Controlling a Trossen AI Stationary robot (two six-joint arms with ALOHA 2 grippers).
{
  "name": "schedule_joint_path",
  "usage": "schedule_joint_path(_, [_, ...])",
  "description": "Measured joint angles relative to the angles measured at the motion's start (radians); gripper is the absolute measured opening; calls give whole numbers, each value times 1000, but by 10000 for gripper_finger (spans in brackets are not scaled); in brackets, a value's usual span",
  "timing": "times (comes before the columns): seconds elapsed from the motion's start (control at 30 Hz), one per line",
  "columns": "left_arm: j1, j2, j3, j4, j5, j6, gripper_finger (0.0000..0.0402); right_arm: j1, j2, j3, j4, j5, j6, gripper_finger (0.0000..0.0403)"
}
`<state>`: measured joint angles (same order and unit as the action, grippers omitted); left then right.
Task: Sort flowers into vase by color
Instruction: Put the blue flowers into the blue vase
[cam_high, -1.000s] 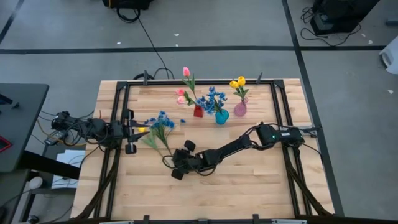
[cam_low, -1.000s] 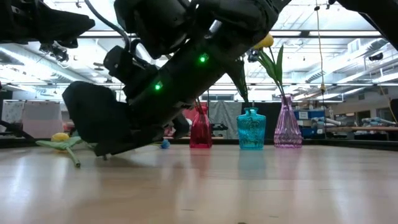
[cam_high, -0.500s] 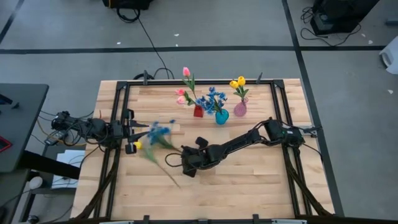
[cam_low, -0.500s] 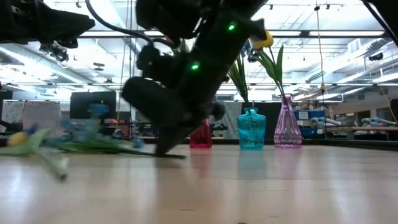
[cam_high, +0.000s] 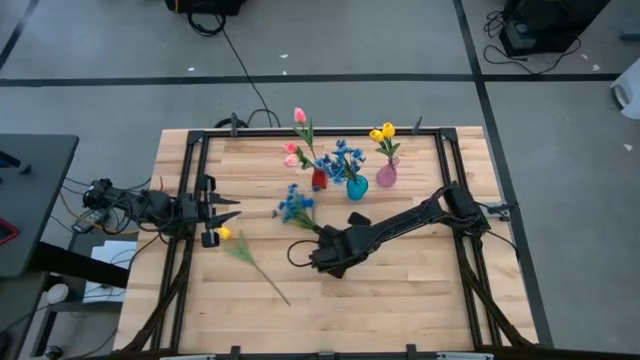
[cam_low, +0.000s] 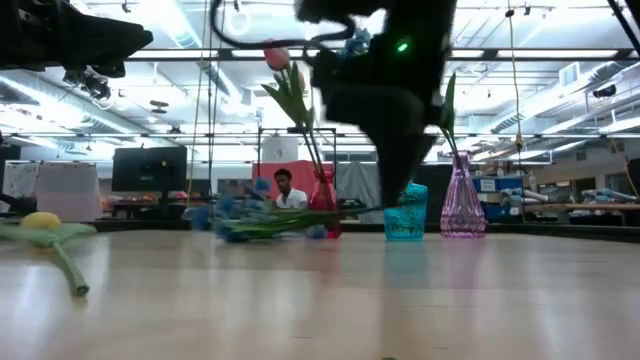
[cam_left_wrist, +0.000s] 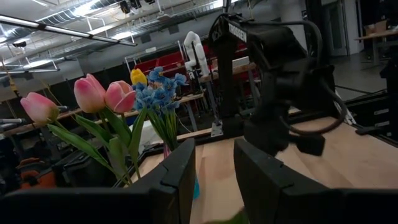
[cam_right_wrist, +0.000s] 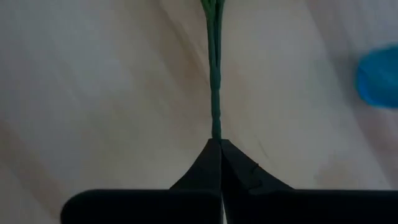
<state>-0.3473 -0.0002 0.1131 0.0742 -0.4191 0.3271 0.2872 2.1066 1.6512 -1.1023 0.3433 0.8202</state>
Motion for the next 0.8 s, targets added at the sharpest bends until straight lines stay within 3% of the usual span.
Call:
schedule_joint_path(0.2, [0, 0, 0, 0, 0, 0, 115, 18, -20, 2, -190, -43, 74, 4])
schedule_joint_path(0.47, [0, 0, 0, 0, 0, 0, 115, 45, -22, 2, -259, -90, 114, 11])
schedule_joint_path(0.63, [0, 0, 0, 0, 0, -5, 115, 46, -22, 0, -292, -202, 129, 58])
schedule_joint_path(0.8, [0, 0, 0, 0, 0, -5, 115, 44, -24, -23, -242, -217, 178, 123])
